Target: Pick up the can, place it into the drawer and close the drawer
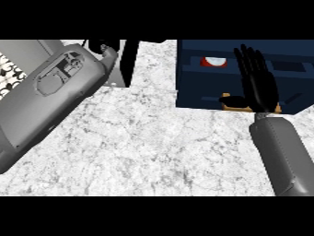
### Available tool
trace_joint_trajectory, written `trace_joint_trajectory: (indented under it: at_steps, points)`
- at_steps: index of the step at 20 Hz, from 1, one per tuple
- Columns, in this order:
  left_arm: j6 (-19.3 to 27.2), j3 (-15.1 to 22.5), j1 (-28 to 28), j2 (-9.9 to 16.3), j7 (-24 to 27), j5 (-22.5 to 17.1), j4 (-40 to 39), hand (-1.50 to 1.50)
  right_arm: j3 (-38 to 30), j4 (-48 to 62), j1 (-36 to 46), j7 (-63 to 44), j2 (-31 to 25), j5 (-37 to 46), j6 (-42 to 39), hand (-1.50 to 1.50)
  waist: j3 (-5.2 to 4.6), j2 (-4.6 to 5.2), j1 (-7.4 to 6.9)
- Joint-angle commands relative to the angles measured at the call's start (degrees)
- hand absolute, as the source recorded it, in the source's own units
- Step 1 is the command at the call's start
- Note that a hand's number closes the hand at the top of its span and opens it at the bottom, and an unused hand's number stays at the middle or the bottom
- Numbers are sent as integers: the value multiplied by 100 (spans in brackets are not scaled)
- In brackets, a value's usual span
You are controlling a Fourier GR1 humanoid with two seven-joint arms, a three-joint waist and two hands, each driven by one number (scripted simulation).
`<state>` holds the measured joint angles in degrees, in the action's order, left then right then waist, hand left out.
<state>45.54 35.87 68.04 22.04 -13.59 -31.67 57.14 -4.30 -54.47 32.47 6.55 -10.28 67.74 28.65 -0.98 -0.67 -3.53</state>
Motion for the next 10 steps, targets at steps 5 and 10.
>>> trace_joint_trajectory:
  at_steps: [5,10]
  points:
    - [22,33,-433,363,-345,181,757,-150,-394,1882,967,126,131,117,1014,-150,112,157,-72]
    - [68,36,-981,515,-386,280,1234,-150,-557,2699,1645,-17,158,266,1423,-150,109,162,-60]
